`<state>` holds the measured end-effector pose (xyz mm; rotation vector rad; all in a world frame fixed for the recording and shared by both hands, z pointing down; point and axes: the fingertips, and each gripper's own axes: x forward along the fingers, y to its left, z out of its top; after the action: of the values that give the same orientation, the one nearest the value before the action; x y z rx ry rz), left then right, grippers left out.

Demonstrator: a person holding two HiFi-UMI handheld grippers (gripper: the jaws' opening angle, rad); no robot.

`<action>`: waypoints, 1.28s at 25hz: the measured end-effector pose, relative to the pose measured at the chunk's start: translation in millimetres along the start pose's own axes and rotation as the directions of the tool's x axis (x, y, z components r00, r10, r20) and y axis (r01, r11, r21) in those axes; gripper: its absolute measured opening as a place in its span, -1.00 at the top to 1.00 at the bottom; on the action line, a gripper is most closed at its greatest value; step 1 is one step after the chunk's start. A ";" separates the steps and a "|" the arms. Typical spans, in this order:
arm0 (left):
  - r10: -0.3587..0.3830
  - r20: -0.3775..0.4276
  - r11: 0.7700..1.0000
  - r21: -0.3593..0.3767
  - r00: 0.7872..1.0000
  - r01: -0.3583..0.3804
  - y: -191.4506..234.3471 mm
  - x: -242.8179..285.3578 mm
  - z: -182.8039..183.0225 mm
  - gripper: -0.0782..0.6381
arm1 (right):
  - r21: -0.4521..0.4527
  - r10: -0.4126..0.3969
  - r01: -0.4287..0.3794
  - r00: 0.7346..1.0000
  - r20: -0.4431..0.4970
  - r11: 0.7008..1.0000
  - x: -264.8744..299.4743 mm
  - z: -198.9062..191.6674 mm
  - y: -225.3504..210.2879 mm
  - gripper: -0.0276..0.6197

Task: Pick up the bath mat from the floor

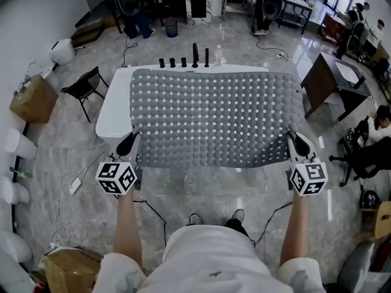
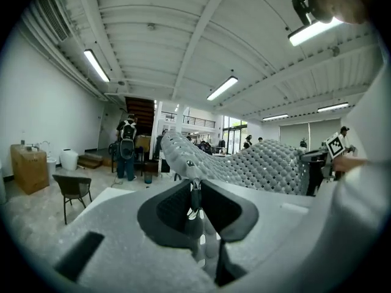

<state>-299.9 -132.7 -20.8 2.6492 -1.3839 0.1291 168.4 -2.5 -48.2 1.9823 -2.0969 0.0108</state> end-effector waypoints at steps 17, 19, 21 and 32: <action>-0.038 0.257 0.990 0.141 0.966 0.001 -33.8 -50.5 135.3 0.61 | -0.057 -0.026 0.047 0.947 0.319 0.997 -58.9 134.4 -10.0 0.78; -0.039 0.262 0.990 0.139 0.964 0.002 -32.6 -50.5 140.6 0.61 | -0.058 -0.033 0.055 0.945 0.327 0.997 -59.5 140.4 -9.3 0.78; -0.041 0.271 0.990 0.139 0.962 0.003 -36.6 -48.8 144.2 0.61 | -0.058 -0.032 0.054 0.942 0.333 0.997 -61.5 142.9 -12.9 0.78; -0.046 0.273 0.990 0.143 0.961 0.007 -23.4 -60.5 139.1 0.61 | -0.049 -0.054 0.076 0.936 0.349 0.996 -66.6 147.6 3.4 0.78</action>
<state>-314.2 -94.6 -168.8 2.8915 -1.4666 -0.1591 141.2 36.6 -203.0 2.1426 -2.1995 -0.4433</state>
